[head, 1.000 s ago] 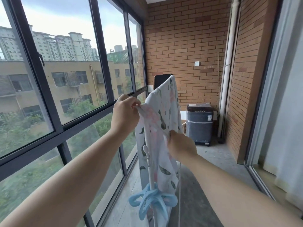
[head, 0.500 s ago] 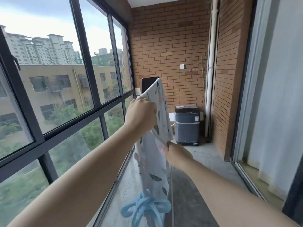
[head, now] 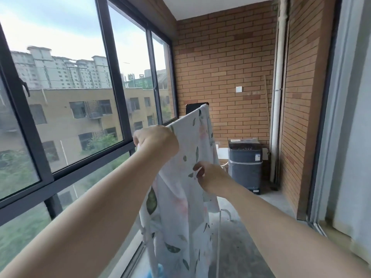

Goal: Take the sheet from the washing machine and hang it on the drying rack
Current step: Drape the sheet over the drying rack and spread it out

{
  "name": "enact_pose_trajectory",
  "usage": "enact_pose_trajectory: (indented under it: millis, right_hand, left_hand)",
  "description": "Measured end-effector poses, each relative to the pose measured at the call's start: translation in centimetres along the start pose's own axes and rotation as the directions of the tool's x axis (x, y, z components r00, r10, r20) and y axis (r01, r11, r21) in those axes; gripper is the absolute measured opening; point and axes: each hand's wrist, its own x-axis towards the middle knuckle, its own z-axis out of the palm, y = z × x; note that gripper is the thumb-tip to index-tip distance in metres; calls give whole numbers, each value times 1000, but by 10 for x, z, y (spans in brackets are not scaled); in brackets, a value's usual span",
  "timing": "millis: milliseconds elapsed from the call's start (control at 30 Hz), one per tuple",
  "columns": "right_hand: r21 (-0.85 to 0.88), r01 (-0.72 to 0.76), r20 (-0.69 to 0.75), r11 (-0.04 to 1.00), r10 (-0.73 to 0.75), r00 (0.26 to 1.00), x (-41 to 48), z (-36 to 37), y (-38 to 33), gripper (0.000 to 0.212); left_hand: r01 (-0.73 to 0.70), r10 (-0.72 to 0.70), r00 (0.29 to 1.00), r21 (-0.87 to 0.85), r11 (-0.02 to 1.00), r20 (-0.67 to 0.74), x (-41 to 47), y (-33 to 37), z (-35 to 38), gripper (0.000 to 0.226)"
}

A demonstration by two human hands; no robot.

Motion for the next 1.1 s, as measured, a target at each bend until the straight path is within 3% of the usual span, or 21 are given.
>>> enact_pose_trajectory:
  millis: [133,267,333,433,567,733,967,1100]
  right_hand:
    - [-27,102,51,994,-100,994,50,-26,40,39]
    - [-41,187,99,981,-183,978,95,-56,80,37]
    - [-47,225,136,973,-217,967,121,-72,97,36]
    - [-35,271,138,962,-264,955,162,-91,116,33]
    - [3,359,96,933,-358,929,223,-100,131,34]
    - [67,450,78,890,-454,887,286,-88,121,43]
    - [58,596,87,801,-599,796,370,-59,104,59]
    - [-50,631,-28,774,-632,774,416,-48,103,66]
  left_hand:
    - [150,-161,984,137,979,79,29,37,-10,38]
    - [375,-376,916,34,926,136,61,67,2,37]
    - [459,-455,887,-54,887,82,74,79,11,44]
    - [536,-537,838,-32,843,-101,89,90,27,64]
    - [575,-559,802,21,818,-211,115,107,43,58]
    - [584,-561,762,-32,811,-323,147,124,56,40]
    - [622,-570,687,-40,782,-451,202,161,84,45]
    - [611,-518,571,-91,786,-637,230,164,103,30]
